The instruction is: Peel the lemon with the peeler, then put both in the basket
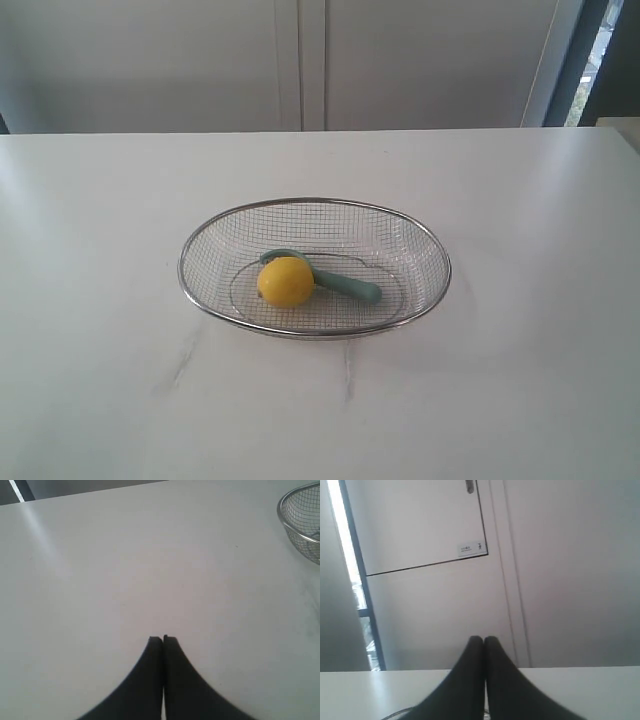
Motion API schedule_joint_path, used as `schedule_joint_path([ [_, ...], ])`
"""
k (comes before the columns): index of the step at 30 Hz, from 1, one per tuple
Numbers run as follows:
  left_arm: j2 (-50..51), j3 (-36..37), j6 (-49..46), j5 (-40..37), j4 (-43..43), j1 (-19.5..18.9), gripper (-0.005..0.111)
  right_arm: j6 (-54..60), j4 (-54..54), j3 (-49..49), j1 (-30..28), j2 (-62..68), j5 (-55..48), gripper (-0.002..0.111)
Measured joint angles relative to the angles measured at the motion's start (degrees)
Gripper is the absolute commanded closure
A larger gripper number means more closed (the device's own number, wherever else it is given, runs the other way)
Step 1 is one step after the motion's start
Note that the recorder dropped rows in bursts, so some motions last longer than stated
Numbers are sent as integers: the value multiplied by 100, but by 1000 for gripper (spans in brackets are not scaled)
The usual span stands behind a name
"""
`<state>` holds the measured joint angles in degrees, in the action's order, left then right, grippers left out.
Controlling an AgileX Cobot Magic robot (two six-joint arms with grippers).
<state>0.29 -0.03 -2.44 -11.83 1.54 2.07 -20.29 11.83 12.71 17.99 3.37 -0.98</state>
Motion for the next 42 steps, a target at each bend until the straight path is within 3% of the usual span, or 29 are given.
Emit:
schedule_joint_path([
  [11, 0, 0, -22, 0, 0, 0, 107, 181, 51, -1213, -1320, 0, 407, 108],
  [24, 0, 0, -22, 11, 0, 0, 107, 933, -424, -1247, -1505, -300, -1750, 108],
  [28, 0, 0, -22, 11, 0, 0, 107, 933, -552, -1256, -1592, -300, -1825, 108],
  [35, 0, 0, -22, 11, 0, 0, 107, 971, -842, -1256, -2595, -300, -1825, 108],
  [42, 0, 0, -22, 11, 0, 0, 107, 1475, -1183, -1256, -2487, -300, -1839, 108],
])
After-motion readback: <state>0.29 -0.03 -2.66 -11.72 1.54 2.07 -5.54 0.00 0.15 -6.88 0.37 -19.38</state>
